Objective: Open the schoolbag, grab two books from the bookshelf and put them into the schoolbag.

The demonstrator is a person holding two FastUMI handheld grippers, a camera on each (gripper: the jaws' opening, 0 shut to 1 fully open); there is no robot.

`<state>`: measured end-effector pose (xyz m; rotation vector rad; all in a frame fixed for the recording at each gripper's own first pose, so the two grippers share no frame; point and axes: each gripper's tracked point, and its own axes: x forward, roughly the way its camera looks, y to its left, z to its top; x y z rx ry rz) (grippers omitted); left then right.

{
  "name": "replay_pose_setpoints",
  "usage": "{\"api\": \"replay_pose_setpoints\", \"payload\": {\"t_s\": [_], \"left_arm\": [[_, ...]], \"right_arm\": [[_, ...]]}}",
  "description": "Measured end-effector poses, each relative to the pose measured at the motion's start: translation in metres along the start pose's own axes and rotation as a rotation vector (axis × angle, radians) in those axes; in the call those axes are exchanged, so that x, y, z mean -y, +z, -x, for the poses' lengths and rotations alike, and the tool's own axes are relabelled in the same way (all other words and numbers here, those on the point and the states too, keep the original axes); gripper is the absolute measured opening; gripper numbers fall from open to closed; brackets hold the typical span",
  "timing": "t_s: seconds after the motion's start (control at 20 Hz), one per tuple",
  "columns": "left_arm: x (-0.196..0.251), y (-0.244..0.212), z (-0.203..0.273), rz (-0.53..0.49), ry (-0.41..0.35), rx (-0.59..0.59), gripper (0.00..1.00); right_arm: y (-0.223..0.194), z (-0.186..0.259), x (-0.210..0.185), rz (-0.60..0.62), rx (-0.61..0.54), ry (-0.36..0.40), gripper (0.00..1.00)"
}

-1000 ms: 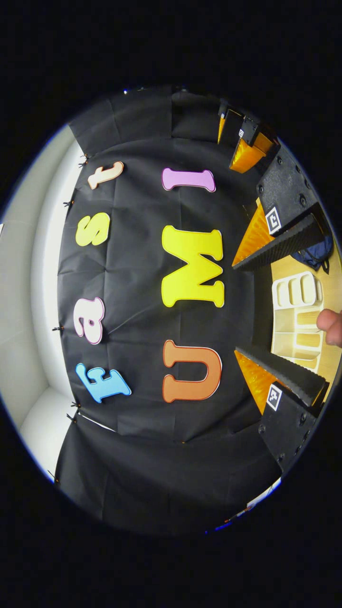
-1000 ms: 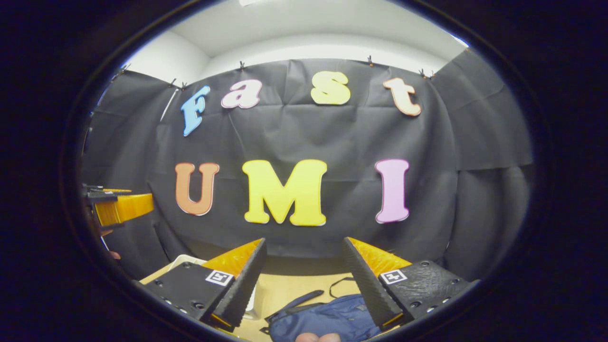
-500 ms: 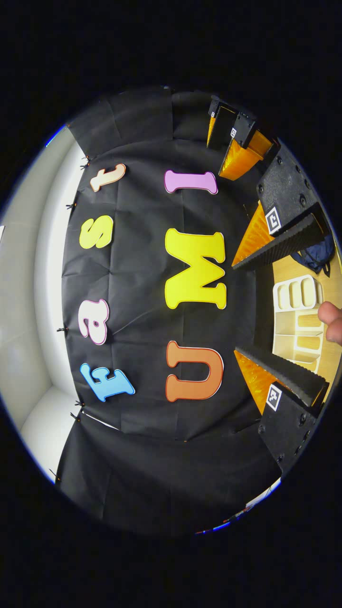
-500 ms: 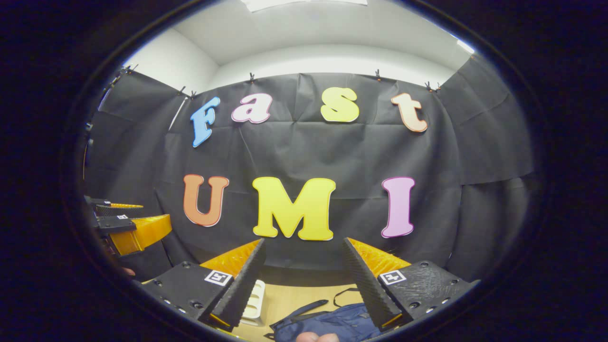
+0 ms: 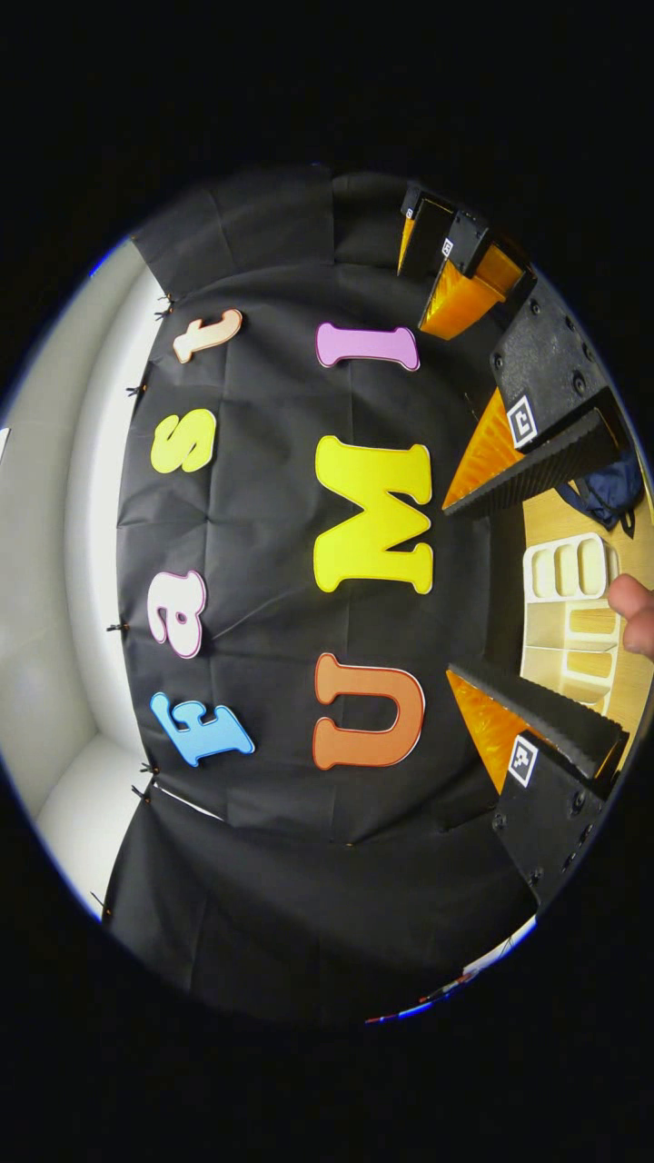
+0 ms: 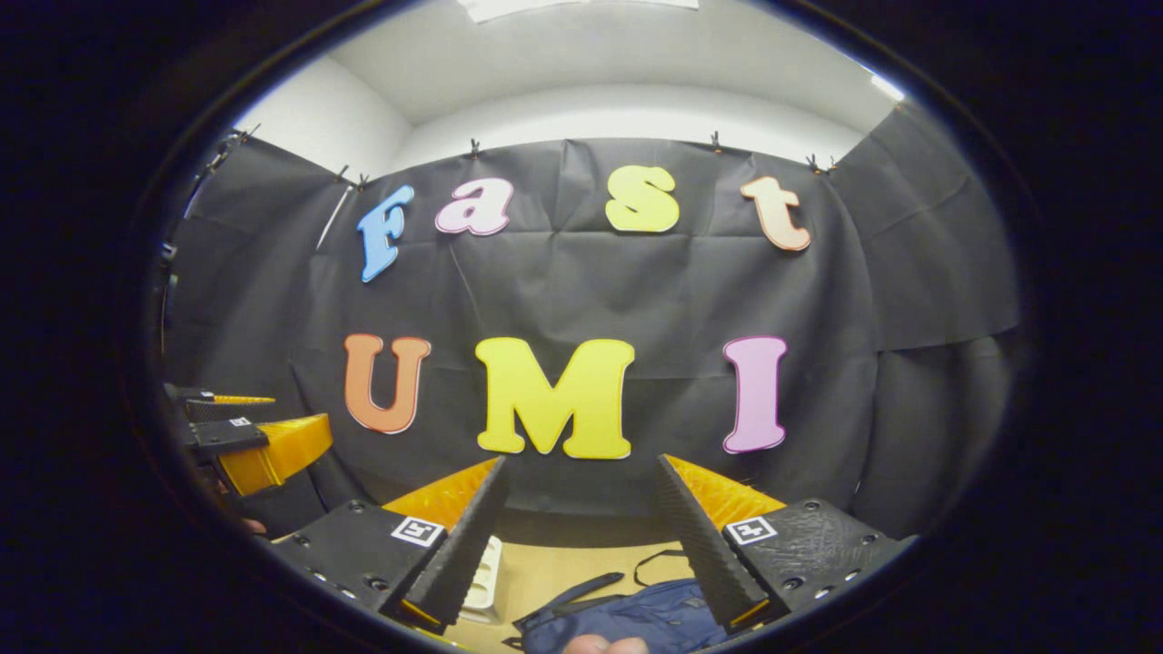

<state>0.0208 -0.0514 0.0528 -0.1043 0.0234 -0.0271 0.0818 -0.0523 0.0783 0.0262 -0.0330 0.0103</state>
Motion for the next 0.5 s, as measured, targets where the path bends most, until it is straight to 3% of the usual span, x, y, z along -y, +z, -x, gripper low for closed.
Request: {"api": "replay_pose_setpoints", "payload": {"t_s": [0.5], "left_arm": [[0.0033,-0.0009,0.0028,-0.016,-0.006,-0.003,0.98]], "right_arm": [[-0.0028,0.0024,0.0023,-0.004,-0.002,-0.002,0.97]]}}
